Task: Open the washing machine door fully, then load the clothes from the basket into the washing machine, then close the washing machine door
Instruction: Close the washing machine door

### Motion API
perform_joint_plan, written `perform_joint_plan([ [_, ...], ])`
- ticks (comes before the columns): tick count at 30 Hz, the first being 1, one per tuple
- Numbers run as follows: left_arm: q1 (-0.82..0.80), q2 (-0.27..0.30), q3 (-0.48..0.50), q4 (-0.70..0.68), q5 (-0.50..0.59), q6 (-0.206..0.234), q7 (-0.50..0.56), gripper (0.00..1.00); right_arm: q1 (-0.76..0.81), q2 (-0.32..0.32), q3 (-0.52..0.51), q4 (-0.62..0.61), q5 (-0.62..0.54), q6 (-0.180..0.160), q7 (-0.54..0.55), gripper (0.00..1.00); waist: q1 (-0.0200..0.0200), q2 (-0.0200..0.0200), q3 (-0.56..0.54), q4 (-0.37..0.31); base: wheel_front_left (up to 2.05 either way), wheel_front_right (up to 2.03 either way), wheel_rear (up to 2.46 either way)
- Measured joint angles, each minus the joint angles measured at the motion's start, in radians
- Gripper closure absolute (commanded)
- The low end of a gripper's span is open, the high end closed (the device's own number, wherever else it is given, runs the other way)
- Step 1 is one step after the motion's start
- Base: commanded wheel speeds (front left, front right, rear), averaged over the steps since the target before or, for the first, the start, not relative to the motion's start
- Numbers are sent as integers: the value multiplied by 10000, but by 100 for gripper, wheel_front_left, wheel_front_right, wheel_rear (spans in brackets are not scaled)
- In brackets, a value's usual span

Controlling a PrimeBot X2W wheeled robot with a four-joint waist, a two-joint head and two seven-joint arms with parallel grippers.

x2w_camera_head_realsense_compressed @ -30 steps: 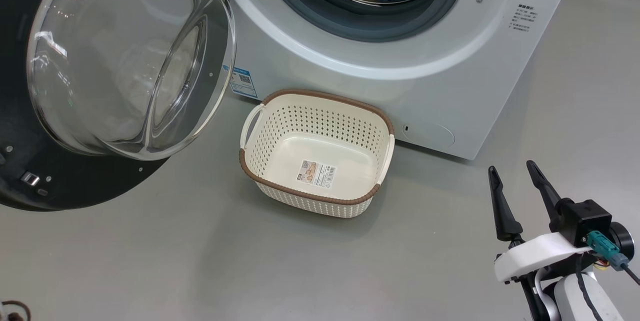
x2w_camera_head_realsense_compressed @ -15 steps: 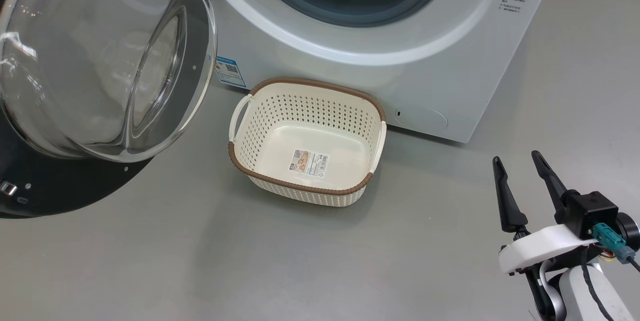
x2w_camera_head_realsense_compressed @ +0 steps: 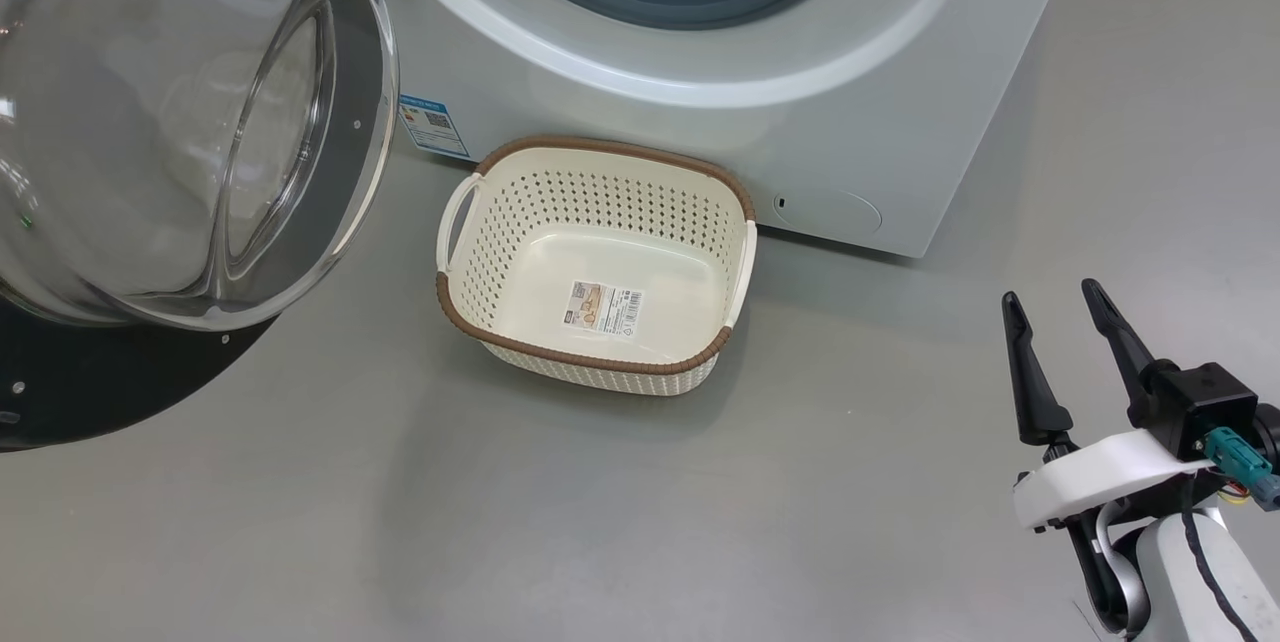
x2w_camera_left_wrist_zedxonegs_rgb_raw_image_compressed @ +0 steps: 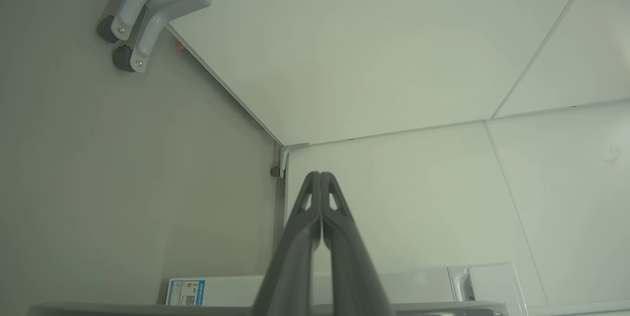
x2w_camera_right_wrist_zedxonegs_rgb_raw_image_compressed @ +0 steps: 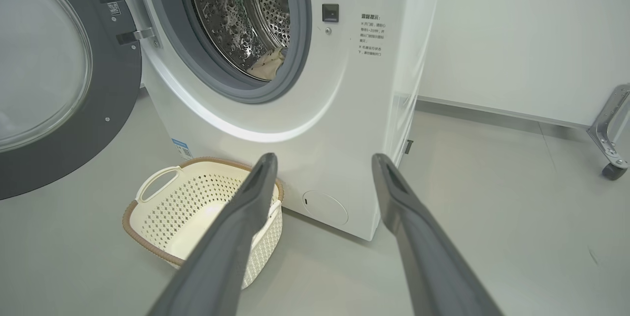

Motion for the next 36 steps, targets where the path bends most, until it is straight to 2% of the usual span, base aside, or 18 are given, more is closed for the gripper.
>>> perform_joint_plan([
  [14, -10, 393, -711, 692, 50, -15, 1264, 100, 0, -102, -36, -33, 12, 0, 102, 0, 0, 0, 92, -80, 0, 0, 0],
  [18, 13, 433, -984, 727, 52, -267, 1582, 100, 0, -100, -25, -36, 13, 0, 113, 0, 0, 0, 76, -73, 0, 0, 0],
  [36, 199, 585, -1434, 1012, -77, -767, 2901, 100, 4, -81, 19, -33, 171, 0, 128, 0, -1, 0, -15, 77, 0, 0, 0],
])
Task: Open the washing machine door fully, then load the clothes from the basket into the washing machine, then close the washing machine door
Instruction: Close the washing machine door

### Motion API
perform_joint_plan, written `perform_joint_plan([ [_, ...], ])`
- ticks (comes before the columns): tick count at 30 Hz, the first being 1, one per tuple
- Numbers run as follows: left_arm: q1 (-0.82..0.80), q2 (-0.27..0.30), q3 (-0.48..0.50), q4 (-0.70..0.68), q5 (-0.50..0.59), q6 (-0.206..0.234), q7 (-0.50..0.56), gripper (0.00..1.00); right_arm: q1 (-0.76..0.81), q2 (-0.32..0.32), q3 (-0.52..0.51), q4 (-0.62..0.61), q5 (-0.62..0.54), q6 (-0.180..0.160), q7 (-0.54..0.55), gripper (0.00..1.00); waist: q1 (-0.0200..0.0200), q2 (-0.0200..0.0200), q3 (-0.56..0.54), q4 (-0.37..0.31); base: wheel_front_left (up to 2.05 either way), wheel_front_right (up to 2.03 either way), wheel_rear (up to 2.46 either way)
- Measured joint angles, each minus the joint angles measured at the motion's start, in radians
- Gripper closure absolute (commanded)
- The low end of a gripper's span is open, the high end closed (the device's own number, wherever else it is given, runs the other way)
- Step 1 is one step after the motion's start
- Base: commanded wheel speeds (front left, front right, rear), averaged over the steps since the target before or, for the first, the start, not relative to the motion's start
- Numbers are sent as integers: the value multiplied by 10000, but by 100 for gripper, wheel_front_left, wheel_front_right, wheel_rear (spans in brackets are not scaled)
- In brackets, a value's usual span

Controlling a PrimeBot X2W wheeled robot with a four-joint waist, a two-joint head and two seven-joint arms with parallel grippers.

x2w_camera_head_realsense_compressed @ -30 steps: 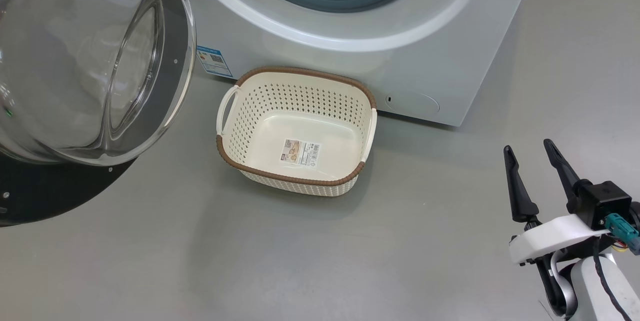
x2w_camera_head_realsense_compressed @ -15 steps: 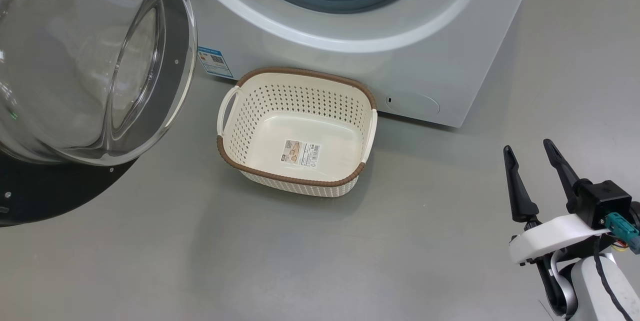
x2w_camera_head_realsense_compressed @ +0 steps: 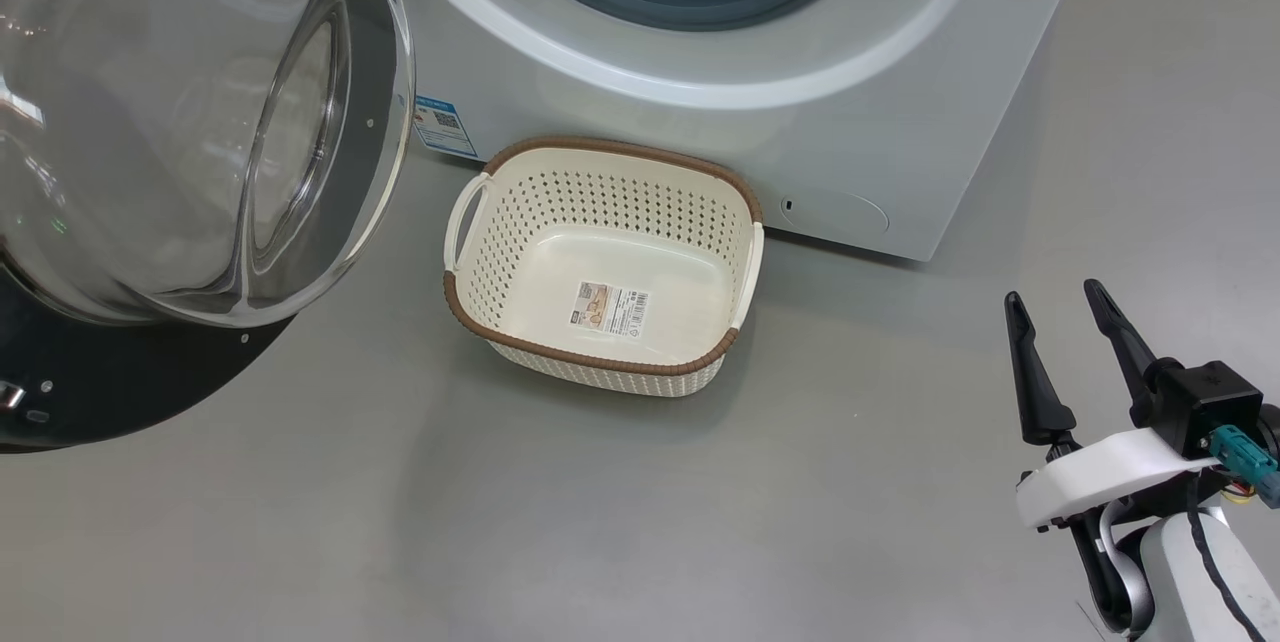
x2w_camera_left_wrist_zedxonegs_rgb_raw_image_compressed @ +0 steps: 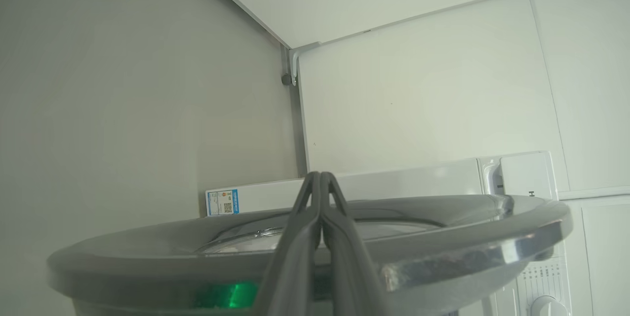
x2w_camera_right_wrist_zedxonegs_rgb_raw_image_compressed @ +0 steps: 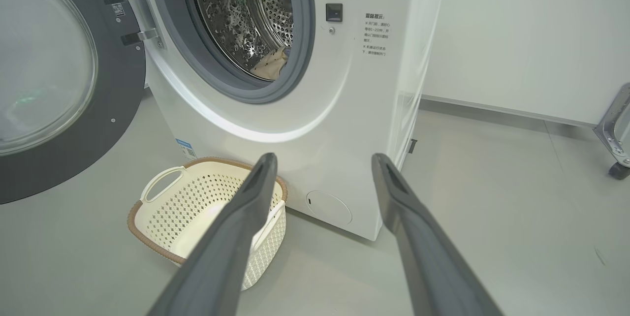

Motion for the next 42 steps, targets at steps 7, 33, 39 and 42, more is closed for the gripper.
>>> perform_joint_plan([
  [7, 59, -63, -242, -33, -360, -303, 738, 100, 2, 21, -6, 6, 82, 0, 2, 0, 0, 0, -3, 52, 0, 0, 0],
  [33, 793, -671, -1473, -878, -1843, -690, 4249, 100, 26, 130, -29, 165, 119, -12, -6, 0, 0, 0, -306, 95, 0, 0, 0],
  [39, 884, -1018, -1776, -1292, -2125, -731, 4899, 100, 29, 199, -46, 169, 184, -29, -19, 0, 0, 0, -370, 26, 0, 0, 0],
  [42, 1010, -1206, -1877, -1440, -2380, -734, 5147, 100, 26, 261, -13, 198, 184, -29, -33, 0, 0, 0, -399, -38, 0, 0, 0],
])
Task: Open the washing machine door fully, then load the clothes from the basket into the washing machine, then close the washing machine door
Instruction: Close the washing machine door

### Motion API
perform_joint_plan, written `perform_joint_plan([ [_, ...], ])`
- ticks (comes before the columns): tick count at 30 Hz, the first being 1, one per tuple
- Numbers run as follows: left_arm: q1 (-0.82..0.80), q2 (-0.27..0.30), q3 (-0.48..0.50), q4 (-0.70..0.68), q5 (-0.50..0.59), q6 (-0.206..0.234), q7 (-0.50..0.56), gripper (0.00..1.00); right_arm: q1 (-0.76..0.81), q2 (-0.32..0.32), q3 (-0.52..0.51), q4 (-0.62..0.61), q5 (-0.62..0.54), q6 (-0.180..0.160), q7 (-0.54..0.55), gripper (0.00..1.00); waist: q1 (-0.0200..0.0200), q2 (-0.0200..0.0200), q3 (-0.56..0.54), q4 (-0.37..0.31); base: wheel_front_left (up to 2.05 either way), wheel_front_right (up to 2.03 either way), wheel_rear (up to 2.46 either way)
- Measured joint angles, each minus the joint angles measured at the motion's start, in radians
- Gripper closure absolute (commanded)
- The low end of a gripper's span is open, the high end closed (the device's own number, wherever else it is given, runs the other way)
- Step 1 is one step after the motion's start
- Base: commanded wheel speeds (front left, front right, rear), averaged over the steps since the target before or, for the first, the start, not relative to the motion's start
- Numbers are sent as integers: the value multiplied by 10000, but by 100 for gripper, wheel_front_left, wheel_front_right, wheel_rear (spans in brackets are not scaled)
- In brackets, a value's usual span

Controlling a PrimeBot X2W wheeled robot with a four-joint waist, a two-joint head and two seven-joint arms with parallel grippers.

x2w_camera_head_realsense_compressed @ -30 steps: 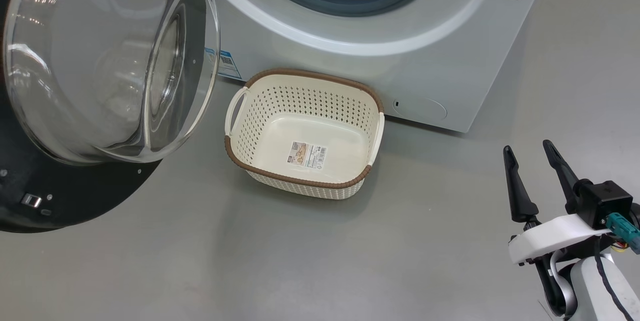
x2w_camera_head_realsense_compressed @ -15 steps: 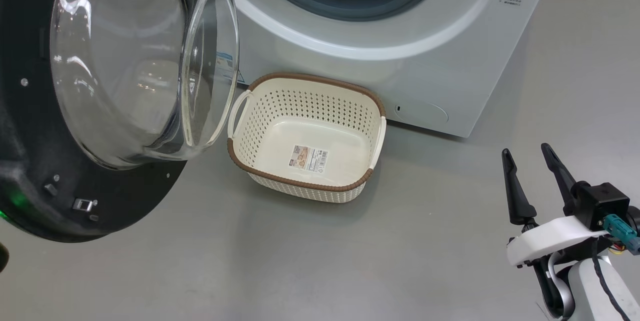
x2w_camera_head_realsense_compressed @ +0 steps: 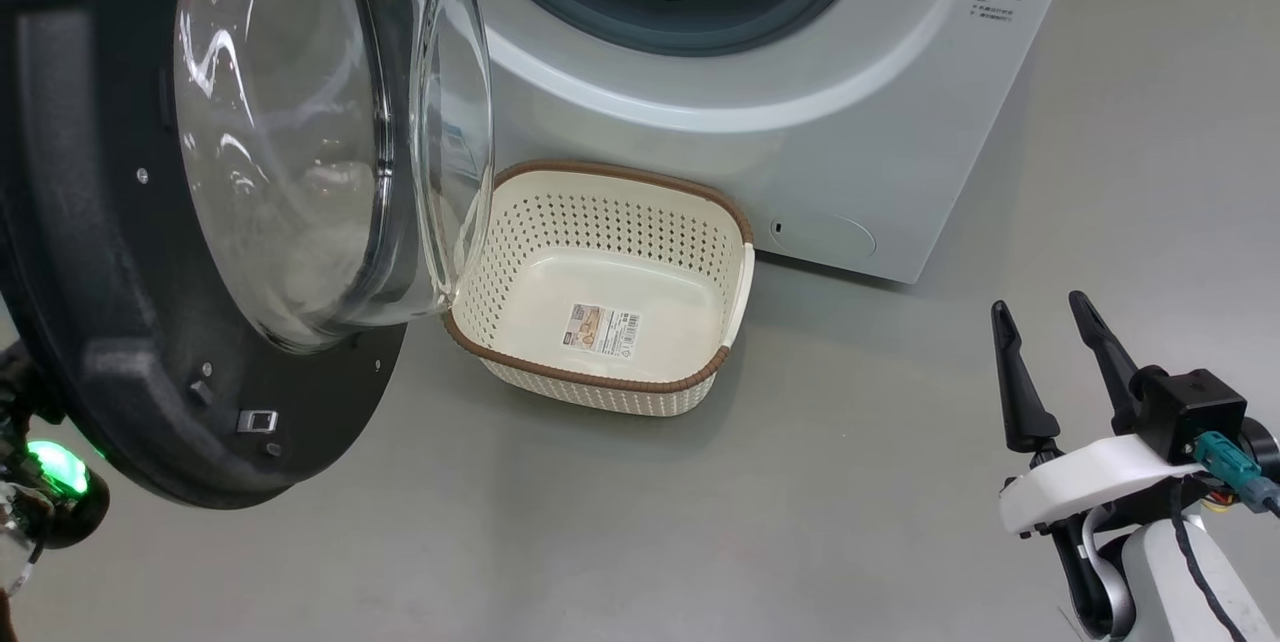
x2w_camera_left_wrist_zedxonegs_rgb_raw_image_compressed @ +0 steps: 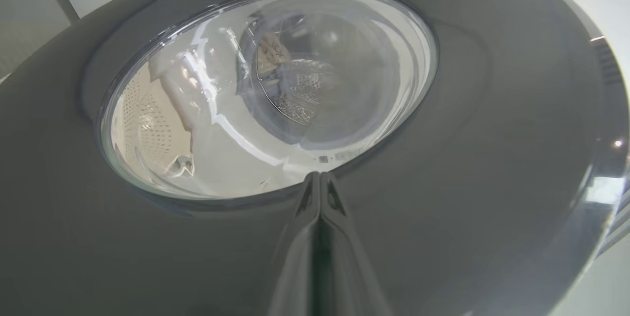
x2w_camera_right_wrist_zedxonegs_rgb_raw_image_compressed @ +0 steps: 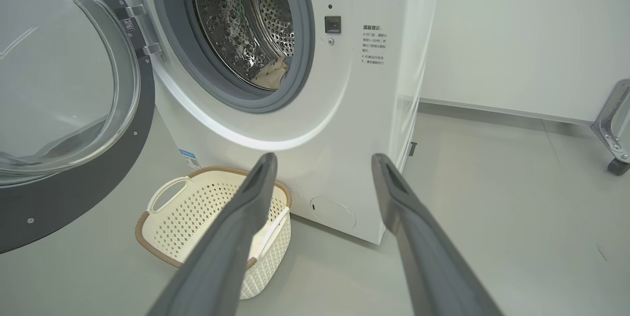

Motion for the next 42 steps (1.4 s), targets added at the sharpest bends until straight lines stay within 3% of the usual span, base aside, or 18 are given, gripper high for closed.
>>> perform_joint_plan([
  [11, 523, -527, -564, -623, -100, -84, 690, 100, 0, 121, 121, 98, 4, 0, -31, 0, 0, 0, -98, -506, 0, 0, 0],
  [25, 686, -1290, -1227, -1227, 2, -173, 740, 100, -2, 217, 178, 201, 90, 0, -67, 0, 0, 0, -168, -1452, 0, 0, 0],
  [42, 604, -1521, -1239, -1476, 15, -192, -117, 100, -24, 383, 196, 268, 105, -73, -117, 0, 0, 0, 13, -3030, 0, 0, 0],
])
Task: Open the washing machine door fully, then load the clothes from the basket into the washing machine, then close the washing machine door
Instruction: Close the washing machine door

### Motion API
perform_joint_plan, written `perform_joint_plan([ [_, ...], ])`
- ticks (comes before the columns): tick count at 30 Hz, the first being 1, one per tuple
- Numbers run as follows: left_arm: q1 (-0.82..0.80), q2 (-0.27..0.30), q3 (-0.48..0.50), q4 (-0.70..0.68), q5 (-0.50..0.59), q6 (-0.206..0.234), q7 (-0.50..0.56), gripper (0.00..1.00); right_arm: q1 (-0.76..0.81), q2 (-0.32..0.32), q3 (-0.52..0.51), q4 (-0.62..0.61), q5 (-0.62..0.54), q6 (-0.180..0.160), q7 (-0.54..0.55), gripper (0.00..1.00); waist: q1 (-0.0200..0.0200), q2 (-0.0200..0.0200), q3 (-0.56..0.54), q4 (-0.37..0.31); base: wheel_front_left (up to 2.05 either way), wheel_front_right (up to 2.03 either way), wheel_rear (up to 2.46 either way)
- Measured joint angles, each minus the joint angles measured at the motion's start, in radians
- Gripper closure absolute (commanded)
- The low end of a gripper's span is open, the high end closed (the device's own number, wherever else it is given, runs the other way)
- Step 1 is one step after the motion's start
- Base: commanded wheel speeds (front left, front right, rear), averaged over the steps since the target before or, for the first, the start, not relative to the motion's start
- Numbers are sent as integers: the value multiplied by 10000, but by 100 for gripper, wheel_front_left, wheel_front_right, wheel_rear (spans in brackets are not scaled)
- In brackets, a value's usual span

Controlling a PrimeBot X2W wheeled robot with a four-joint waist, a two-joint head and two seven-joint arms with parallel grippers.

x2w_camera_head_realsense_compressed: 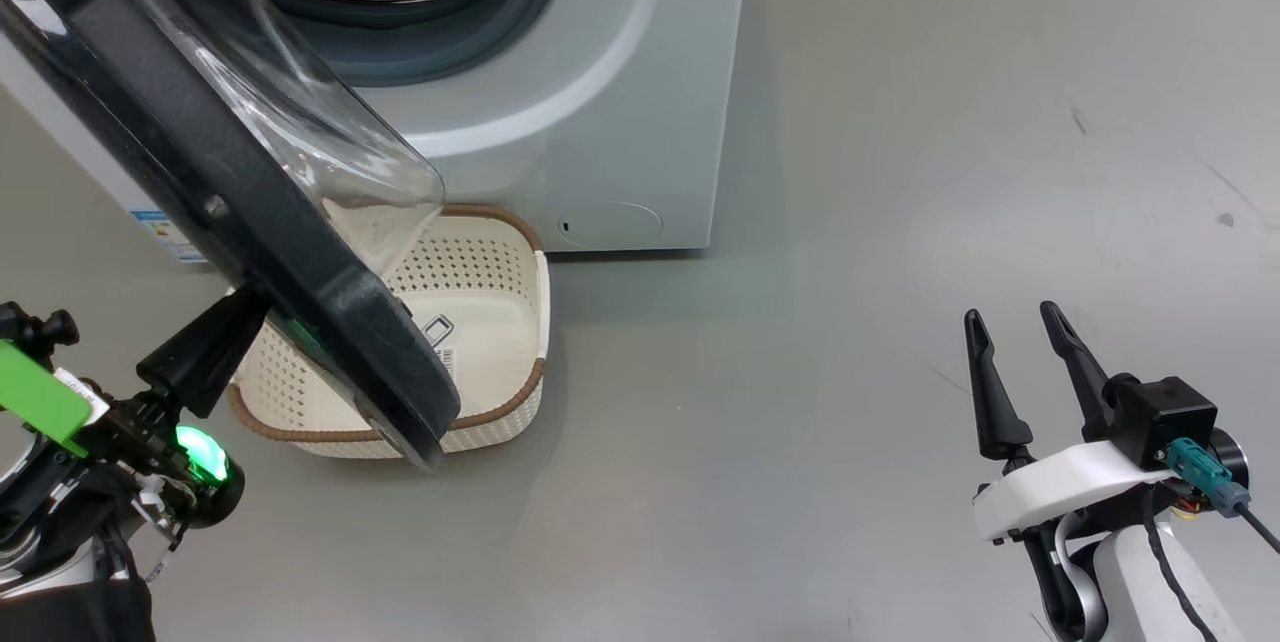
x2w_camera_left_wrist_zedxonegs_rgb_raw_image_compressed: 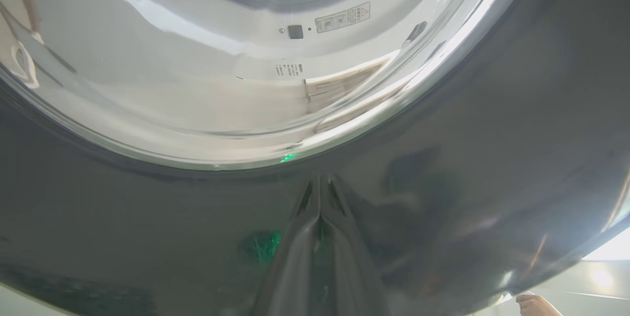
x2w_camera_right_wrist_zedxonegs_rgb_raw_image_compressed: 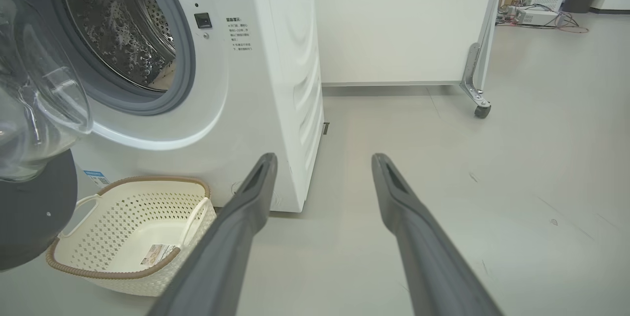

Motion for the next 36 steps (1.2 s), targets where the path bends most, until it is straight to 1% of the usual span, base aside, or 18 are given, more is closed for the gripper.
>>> perform_joint_plan([
  [1, -25, -4, 4, -6, 2, -69, -136, 100, -5, 23, -2, 2, 0, -2, 0, 0, 0, 0, 32, -225, 0, 0, 0],
  [10, -360, -48, 82, 2, 412, -130, -1078, 100, -43, 42, -73, 10, 102, -10, -2, 0, 0, 0, 235, -1217, 0, 0, 0],
  [20, -1104, -125, 163, 165, 621, -167, -1956, 100, -227, 48, -146, -2, 146, -10, -58, 0, 0, 0, 602, -1971, 0, 0, 0],
  [25, -1272, -211, -50, 368, 696, -169, -2142, 100, -228, 42, -334, -2, 171, -23, -59, 0, 0, 0, 764, -2100, 0, 0, 0],
  [27, -1316, -219, -86, 433, 715, -171, -2155, 100, -229, 48, -339, -2, 171, -104, -59, 0, 0, 0, 785, -2096, 0, 0, 0],
  [36, -1462, -245, -324, 913, 723, -222, -2493, 100, -240, 46, -500, -12, 173, -173, -59, 0, 0, 0, 711, -1843, 0, 0, 0],
])
